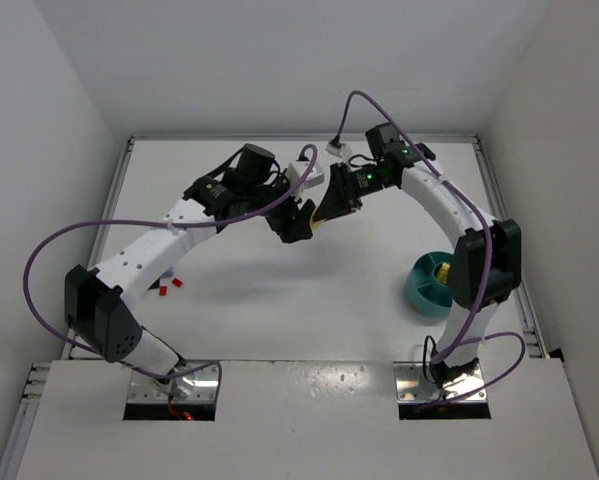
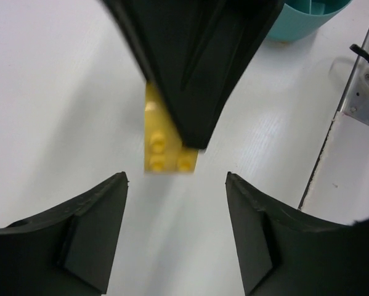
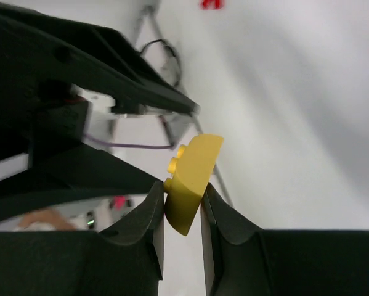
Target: Sort the legos into containers by color
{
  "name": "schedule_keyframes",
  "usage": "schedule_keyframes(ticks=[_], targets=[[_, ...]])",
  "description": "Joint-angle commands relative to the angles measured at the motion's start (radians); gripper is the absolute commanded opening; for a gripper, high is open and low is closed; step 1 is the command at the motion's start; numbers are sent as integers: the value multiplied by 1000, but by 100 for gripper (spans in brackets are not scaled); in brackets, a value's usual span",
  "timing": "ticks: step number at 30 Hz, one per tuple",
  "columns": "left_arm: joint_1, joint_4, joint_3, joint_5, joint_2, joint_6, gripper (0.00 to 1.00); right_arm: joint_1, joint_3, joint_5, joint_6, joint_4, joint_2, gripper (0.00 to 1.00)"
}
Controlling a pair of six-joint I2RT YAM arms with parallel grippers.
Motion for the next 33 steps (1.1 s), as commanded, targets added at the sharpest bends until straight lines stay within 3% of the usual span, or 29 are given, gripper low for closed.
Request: schedule_keyframes(ticks=[1, 4, 8, 16, 23, 33], targets=[[-8, 12, -16, -50, -86, 8, 71, -40, 26, 133, -178, -121, -127, 2], [47, 1, -36, -84, -149, -27, 78, -75, 32, 419, -350, -238, -213, 1], [159, -20, -54, 5, -186, -47, 80, -179, -94, 557, -481, -309, -337, 0], [297, -49, -149, 14, -264, -15, 80, -417, -258, 791, -682, -453, -543, 0], [418, -49, -171, 80, -285, -15, 80, -531, -330, 770, -811, -565, -564, 0], [471, -49, -200, 171, -294, -15, 80, -594, -368, 749, -969, -608, -486, 0]])
